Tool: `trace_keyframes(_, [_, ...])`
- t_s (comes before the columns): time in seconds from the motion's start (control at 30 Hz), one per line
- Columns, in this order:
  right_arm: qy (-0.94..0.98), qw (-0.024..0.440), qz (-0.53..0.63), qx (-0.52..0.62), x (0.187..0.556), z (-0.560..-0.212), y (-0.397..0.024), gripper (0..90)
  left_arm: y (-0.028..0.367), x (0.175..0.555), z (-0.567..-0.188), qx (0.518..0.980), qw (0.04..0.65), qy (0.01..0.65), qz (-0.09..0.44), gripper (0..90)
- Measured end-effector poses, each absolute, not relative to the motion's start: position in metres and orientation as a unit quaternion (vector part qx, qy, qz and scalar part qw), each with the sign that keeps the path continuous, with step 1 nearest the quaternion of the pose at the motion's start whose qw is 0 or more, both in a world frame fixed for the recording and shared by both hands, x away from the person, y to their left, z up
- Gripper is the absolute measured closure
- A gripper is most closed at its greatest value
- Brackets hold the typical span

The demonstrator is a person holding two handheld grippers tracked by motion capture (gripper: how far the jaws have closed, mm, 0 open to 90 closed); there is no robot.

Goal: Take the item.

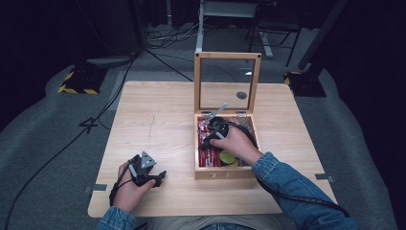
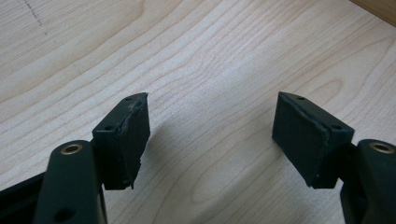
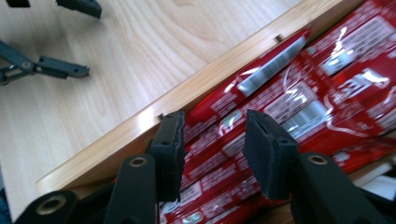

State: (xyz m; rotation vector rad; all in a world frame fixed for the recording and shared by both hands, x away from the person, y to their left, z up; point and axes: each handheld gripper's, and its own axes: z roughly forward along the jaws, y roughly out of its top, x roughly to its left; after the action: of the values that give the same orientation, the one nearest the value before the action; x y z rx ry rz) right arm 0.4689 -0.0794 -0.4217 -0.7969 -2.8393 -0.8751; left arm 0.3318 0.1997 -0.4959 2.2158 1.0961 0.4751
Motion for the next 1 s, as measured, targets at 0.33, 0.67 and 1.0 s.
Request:
trace_keyframes(0.33, [-0.909, 0.007, -0.306, -0.283, 0.483, -0.417, -0.078, 58.9, 0.200, 0.332, -0.496, 0.838, 0.308, 0.414, 0.179, 28.0])
trace_keyframes(0.67, [-0.894, 0.039, -0.335, -0.296, 0.494, -0.421, -0.072, 42.1, 0.200, 0.332, -0.496, 0.838, 0.309, 0.413, 0.180, 27.8])
trace_keyframes(1.0, [-0.895, 0.029, -0.335, -0.292, 0.494, -0.428, -0.064, 35.4, 0.200, 0.332, -0.496, 0.837, 0.309, 0.413, 0.181, 27.9])
